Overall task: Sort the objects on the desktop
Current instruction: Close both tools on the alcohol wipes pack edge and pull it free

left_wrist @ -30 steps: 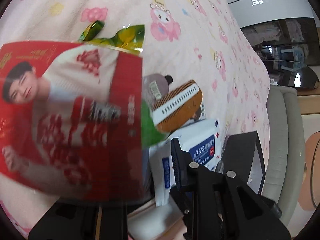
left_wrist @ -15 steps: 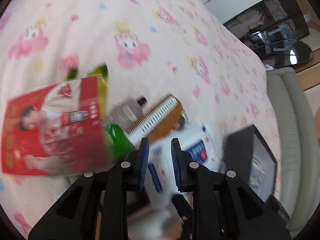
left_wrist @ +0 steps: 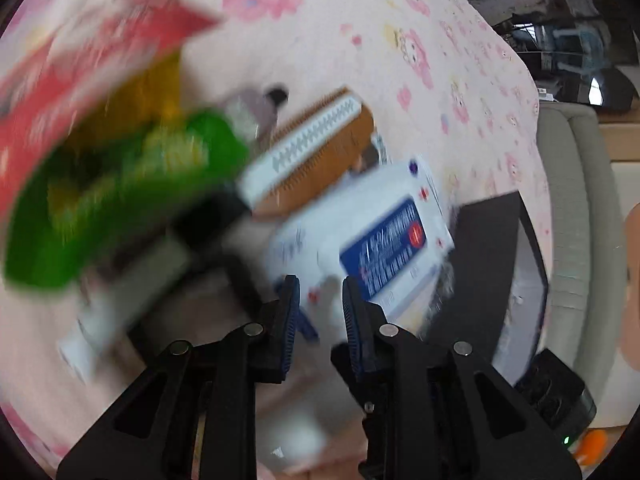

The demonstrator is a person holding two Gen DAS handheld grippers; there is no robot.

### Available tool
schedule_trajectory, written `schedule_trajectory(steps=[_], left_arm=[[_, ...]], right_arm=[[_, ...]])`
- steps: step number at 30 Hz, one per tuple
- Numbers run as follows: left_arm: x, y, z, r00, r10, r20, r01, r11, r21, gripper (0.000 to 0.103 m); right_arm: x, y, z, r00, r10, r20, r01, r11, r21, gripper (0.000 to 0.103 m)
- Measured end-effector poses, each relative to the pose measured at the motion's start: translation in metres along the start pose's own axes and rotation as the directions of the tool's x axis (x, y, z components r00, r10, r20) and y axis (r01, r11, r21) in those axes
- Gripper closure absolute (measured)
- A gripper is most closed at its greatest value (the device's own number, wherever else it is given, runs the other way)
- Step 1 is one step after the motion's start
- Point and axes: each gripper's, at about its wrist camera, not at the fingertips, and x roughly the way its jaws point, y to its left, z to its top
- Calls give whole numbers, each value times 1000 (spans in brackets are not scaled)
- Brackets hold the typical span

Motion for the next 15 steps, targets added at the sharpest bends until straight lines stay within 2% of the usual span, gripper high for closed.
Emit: schedule_trajectory(steps=[2,4,7,10,12,15], left_arm=[[-6,-7,-19,1000,23,11,-24,998,50,82],[-11,-10,-23,998,46,41,-49,996,78,81],[-20,-13,-6,987,65,145,-77,994,78,79],[-20,-15,11,974,53,222,-75,993,93,76],[-10,-11,16,972,63,226,-85,992,89,76],[5,-5,18,976,107,188,-125,989,84,75]], right_arm=[[-8,4,-5,1000,-3,6,4,1000,-23,54],[-15,10,-11,1000,-26,12,27,998,-63,54],[-19,11,-13,998,-68,15,69,994,-85,54],[-16,4,-10,999,-50,2,50,998,-34,54],[-12,1,-7,999,-52,-1,51,998,-23,54],[1,-4,-2,998,-60,-27,60,998,-13,53]])
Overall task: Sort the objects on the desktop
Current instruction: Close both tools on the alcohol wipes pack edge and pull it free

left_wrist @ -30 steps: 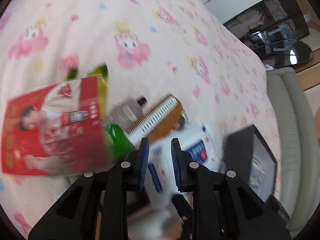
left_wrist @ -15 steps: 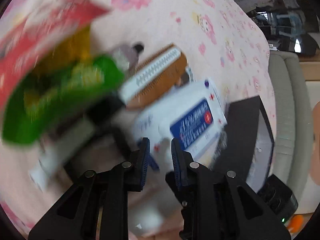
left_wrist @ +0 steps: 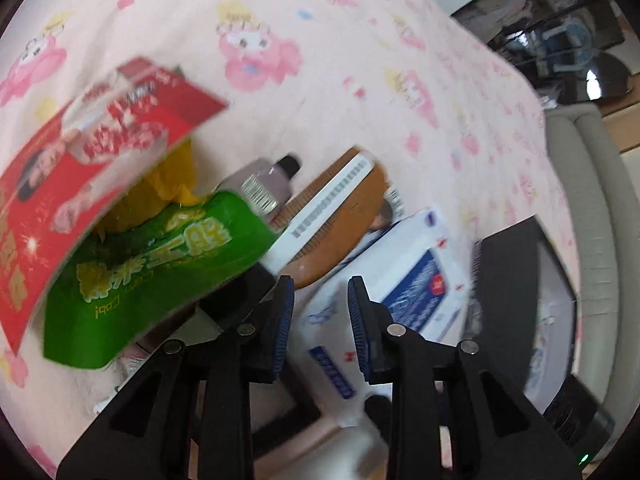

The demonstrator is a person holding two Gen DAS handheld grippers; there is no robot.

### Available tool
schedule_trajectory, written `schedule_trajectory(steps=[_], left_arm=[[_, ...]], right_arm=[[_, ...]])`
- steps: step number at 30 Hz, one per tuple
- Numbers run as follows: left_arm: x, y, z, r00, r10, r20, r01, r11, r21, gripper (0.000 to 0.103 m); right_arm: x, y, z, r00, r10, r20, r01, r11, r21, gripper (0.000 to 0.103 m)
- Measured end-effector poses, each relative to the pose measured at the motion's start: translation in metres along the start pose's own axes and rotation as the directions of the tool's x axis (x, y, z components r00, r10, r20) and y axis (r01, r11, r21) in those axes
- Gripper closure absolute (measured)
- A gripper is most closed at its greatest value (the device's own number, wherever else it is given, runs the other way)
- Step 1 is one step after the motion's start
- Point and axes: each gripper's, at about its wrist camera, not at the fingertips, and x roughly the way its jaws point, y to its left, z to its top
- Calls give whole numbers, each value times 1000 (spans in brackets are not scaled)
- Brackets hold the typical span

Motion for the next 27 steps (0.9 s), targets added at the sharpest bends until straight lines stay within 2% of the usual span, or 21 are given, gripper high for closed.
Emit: schedule_trajectory(steps=[4,7,9,12,17,21,27], left_arm=[[8,-2,-3,1000,-1,-30,1,1000,0,71],[4,-12,-10,1000,16,-21,-15,1000,21,69],[3,-25,-20,999,34,-24,-32,997,75,63],[3,-42,-38,997,59,-58,-49,988,147,63],[-7,-43,-58,989,-46,-138,62,992,114,62],[-9,-39,-56,990,-70,-122,78,995,67,62],[3,-25,-39,989,-76,-130,78,997,15,63]], right_arm=[[17,-6,4,1000,24,-14,-24,999,34,53],[17,-4,4,999,49,2,-49,998,35,53],[16,0,3,999,51,8,-51,998,23,53],[7,1,1,999,29,25,-30,999,11,52],[-16,-9,-8,999,22,26,-22,1000,15,51],[-29,-19,-19,998,53,20,-54,998,28,52],[-12,-30,-21,999,35,-2,-35,998,52,51]])
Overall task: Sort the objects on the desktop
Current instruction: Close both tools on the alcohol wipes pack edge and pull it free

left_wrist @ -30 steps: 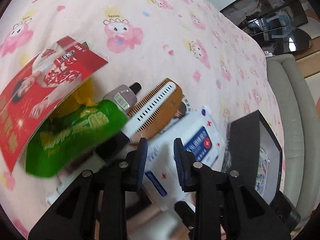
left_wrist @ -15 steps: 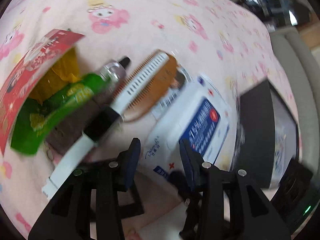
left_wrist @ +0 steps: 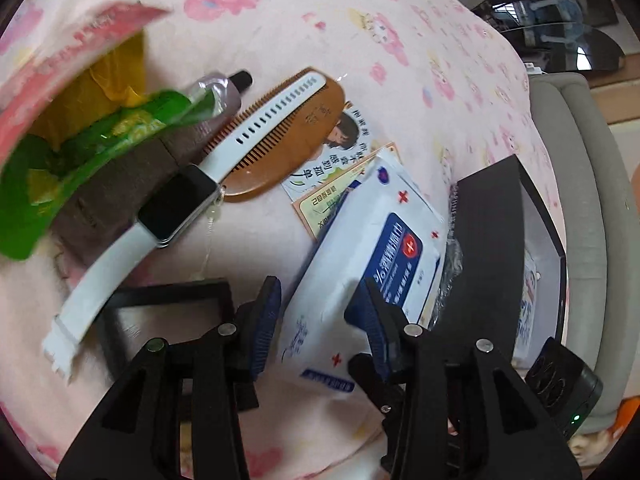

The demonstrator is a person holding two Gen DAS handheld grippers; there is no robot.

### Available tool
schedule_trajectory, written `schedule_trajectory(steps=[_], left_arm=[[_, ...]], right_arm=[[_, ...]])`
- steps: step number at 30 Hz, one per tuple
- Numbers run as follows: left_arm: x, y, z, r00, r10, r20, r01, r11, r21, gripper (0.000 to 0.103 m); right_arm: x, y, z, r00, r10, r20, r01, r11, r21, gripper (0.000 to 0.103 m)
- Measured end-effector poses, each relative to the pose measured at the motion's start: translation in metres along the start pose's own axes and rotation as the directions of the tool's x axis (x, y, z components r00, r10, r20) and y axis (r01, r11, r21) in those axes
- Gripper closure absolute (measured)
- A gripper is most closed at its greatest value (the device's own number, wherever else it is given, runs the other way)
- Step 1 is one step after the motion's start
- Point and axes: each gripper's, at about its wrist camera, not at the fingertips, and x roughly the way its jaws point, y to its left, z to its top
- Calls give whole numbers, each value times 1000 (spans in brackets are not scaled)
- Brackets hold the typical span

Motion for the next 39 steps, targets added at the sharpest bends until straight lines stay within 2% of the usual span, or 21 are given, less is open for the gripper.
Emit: schedule_trajectory(steps=[4,7,9,13,15,17,18,19,22,27,28,29,30,31,33,36,39], left_arm=[[4,4,-7,998,13,-55,-13,1000,2,62],[-7,-4,-22,998,38,-54,-37,999,18,62],[-14,-7,-36,998,38,-55,-36,999,27,62],[-9,-5,-64,993,-20,-120,22,1000,14,62],[-6,-5,-73,990,-27,-135,29,999,14,63],[-8,-6,-79,993,-5,-114,8,1000,21,64],[-13,-8,-80,996,24,-86,-21,999,36,71],[-18,-11,-79,997,55,-47,-53,997,58,71],[-27,-14,-74,998,58,17,-59,995,75,71],[-12,-1,-67,996,82,-24,-82,996,22,71],[-12,0,-66,997,77,-26,-76,997,17,71],[-12,0,-66,997,72,-27,-71,997,13,71],[-9,-1,-64,997,70,-27,-69,997,18,71],[-13,1,-66,997,64,-31,-64,998,18,71],[-8,1,-65,998,9,-58,-9,1000,-4,69],[-6,-1,-65,995,-60,-75,57,998,-33,68],[-7,-5,-65,997,-53,-55,53,999,-11,70]], right_arm=[[13,1,4,999,31,4,-31,999,6,51],[7,14,4,1000,7,19,-6,999,-46,52],[-3,19,-1,1000,23,13,-22,997,-76,52],[-22,12,-26,999,35,-26,-38,996,-85,52],[-32,8,-41,999,27,-45,-32,994,-107,52],[-35,5,-49,997,29,-67,-37,991,-126,52],[-33,3,-48,997,21,-68,-29,992,-124,52],[-31,2,-47,998,13,-69,-21,992,-122,53],[-32,1,-41,1000,10,-30,-13,992,-124,54],[-31,-9,-40,1000,16,14,-15,996,-85,55],[-33,-13,-40,999,22,32,-20,998,-64,57],[-36,-16,-39,998,27,50,-25,999,-43,67],[-38,-20,-39,997,32,68,-30,999,-22,72],[-39,-22,-38,996,36,76,-35,999,-12,72],[-38,-24,-37,996,35,83,-34,999,-13,72],[-31,-26,-38,996,67,57,-66,998,-10,72],[-37,-29,-40,992,96,75,-98,995,15,72]])
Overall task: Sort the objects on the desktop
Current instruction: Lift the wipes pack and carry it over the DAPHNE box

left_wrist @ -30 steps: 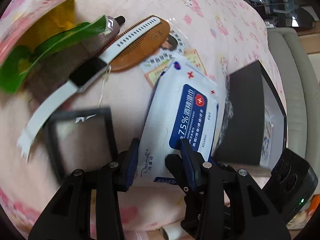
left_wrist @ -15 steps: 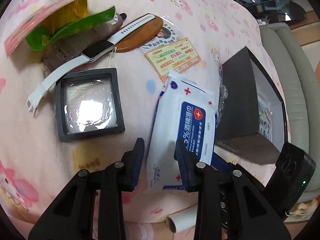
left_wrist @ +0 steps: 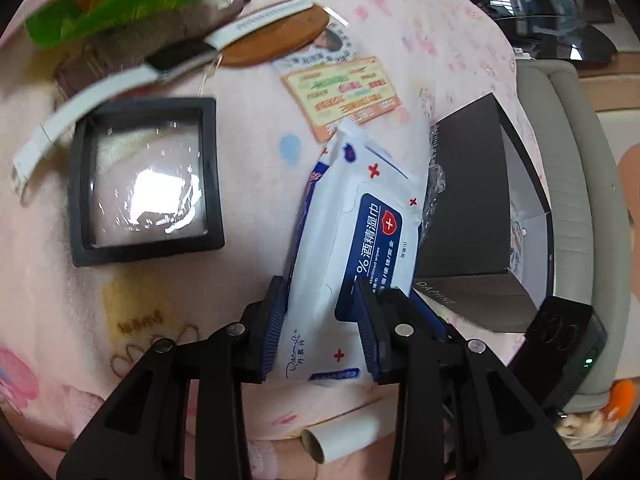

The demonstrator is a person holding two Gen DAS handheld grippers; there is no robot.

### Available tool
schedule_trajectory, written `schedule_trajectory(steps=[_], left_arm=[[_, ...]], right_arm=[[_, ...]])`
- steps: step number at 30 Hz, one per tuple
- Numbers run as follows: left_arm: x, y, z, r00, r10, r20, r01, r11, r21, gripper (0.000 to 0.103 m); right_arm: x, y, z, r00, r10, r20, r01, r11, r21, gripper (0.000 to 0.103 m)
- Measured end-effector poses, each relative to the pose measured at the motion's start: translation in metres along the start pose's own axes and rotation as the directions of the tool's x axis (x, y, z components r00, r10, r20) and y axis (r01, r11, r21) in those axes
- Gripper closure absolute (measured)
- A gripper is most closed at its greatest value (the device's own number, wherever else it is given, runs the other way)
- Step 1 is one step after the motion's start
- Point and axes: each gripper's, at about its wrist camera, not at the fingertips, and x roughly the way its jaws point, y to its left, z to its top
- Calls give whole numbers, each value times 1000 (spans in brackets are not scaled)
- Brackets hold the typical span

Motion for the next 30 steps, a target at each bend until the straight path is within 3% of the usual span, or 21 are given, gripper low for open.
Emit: schedule_trajectory(steps=[4,8,11,16,19,22,30], left_arm=[[-3,6,-10,1000,-2,-30,2,1000,-9,70],[0,-2,-13,998,28,-51,-26,999,39,70],[-5,2,-5,998,55,0,-55,998,24,70],[3,4,-1,997,79,-1,-79,997,20,70],[2,5,-7,997,77,-8,-76,997,11,65],[10,4,-8,998,19,-54,-19,1000,-2,64],[12,-19,-19,997,70,-40,-65,991,120,58]], right_arm=[[-11,3,-1,1000,23,11,-22,1000,-9,72],[-15,-1,-5,1000,4,-1,-4,1000,-17,72],[-18,-8,-4,1000,-3,2,3,1000,2,72],[-11,-19,-2,999,42,-9,-41,998,53,72],[1,-19,-6,997,57,-48,-54,997,54,71],[3,-12,-8,998,37,-50,-36,999,16,70],[3,-1,-11,999,2,-38,-2,1000,-23,70]])
